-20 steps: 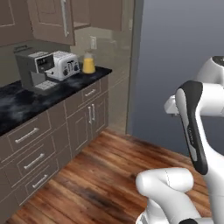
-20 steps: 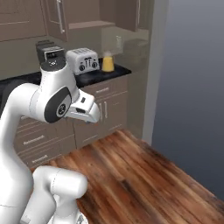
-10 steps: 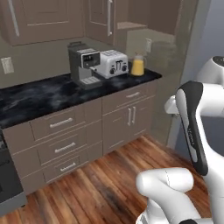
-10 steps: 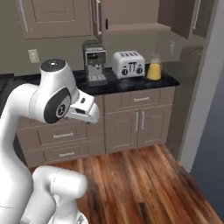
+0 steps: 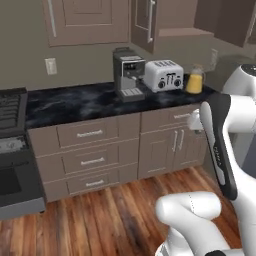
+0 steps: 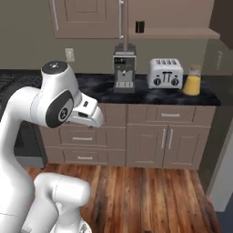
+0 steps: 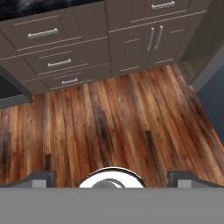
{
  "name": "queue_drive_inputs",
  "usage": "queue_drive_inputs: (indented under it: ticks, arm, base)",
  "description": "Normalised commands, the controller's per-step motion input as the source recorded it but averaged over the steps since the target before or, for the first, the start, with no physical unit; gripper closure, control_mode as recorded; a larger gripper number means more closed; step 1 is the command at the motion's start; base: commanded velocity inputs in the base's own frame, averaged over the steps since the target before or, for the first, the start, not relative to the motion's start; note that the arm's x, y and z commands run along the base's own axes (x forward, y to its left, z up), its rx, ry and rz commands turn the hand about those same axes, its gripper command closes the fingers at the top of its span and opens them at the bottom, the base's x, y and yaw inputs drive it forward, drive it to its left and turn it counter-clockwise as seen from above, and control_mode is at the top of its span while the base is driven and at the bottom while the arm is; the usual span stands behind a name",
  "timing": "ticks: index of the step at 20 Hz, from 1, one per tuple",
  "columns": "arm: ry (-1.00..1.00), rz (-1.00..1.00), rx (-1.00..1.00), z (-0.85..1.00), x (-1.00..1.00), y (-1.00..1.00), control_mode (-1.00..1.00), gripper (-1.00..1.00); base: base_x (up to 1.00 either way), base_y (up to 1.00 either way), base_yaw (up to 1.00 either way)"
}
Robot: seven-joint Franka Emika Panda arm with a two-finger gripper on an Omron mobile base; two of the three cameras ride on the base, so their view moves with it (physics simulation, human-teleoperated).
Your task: There is a tray on the dining counter. Grab the cup, mug, and pitcher and place them on the tray. The pitcher may be placed next to the tray if it cannot fit the tray.
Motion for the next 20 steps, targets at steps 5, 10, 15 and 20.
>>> queue_drive_inputs:
  ticks: [5, 10, 15, 20]
  arm:
    - [0.0, 0.0, 0.0, 0.0, 0.0, 0.0, 1.0, -1.0]
    - [0.0, 0.0, 0.0, 0.0, 0.0, 0.0, 1.0, -1.0]
    - [0.0, 0.0, 0.0, 0.0, 0.0, 0.0, 1.0, -1.0]
    - [0.0, 0.0, 0.0, 0.0, 0.0, 0.0, 1.0, -1.0]
  base:
    - [0.38, -0.68, 0.41]
    - [0.28, -0.71, 0.31]
    - [0.43, -0.67, 0.09]
    - [0.53, -0.68, 0.01]
